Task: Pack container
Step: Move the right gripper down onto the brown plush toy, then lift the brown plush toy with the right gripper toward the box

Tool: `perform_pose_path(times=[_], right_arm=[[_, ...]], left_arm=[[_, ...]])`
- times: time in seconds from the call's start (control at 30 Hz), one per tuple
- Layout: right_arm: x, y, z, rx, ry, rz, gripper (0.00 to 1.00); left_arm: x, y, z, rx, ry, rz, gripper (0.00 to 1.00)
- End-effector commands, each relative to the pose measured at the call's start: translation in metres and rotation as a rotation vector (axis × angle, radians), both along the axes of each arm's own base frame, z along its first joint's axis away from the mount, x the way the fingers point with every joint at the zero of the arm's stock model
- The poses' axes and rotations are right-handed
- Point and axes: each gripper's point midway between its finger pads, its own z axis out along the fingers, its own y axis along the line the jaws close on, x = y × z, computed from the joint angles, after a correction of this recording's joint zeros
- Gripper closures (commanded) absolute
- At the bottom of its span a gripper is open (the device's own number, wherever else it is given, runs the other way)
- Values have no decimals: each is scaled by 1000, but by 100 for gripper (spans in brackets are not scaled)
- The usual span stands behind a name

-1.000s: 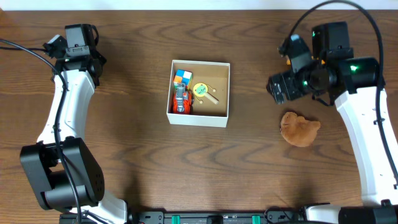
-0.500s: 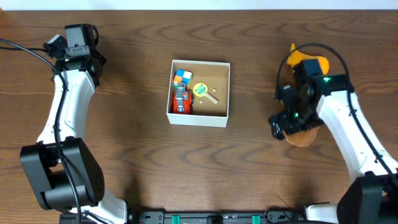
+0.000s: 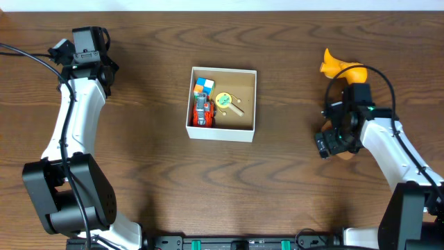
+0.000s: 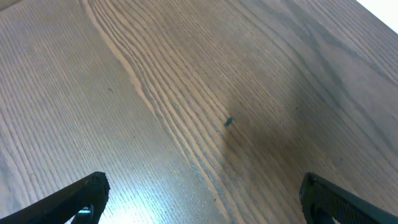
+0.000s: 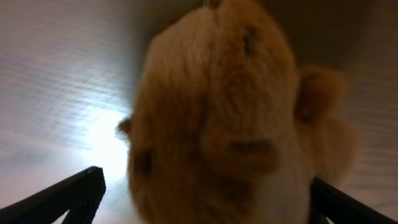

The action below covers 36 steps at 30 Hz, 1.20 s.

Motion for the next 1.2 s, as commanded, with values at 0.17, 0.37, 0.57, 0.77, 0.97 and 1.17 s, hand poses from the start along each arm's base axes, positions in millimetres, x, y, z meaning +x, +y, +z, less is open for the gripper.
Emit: perform_pose_path(times=[0.17,0.37,0.57,0.77,0.97,1.17], right_arm=[[1,11,-14,92,-21,53,93],[32,34,11,228,-117,73,99],[100,79,89,456,-379,166,99],[146,130,171,511,-630,354,99],[155,180,208,540,-761,496,99],[135,229,208,558,-766,728,99]], left_arm=[[1,4,20,28,-35,5,2],[1,4,20,28,-35,5,2],[1,4,20,28,-35,5,2],[1,4,20,28,-35,5,2],[1,4,20,28,-35,5,2],[1,4,20,28,-35,5,2]])
